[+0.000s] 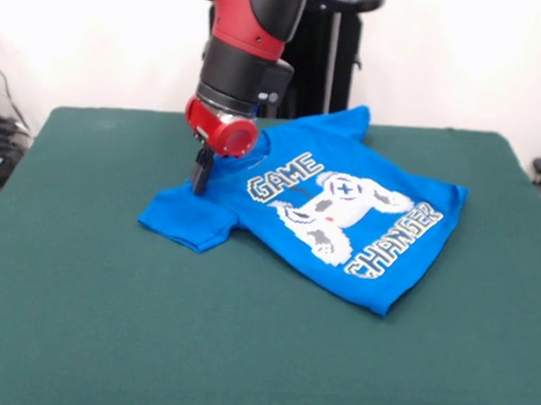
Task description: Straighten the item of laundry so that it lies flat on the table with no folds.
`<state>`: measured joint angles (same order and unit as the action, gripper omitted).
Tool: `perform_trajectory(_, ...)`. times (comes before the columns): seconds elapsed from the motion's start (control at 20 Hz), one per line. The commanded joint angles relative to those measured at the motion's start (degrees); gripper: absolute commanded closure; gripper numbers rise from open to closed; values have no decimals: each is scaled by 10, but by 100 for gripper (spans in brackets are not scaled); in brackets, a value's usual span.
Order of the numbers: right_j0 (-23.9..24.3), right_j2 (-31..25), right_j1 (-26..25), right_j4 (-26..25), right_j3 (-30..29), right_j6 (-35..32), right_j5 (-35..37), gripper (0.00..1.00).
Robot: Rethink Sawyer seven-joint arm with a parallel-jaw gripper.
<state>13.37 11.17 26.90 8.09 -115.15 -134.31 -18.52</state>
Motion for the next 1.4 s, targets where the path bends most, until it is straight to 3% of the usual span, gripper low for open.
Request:
perform_trajectory(0.05,-6,-17,-26,-6,51,-25,51,100)
perform_trajectory(1.4,2,-32,15,-25,25,-40,88,100)
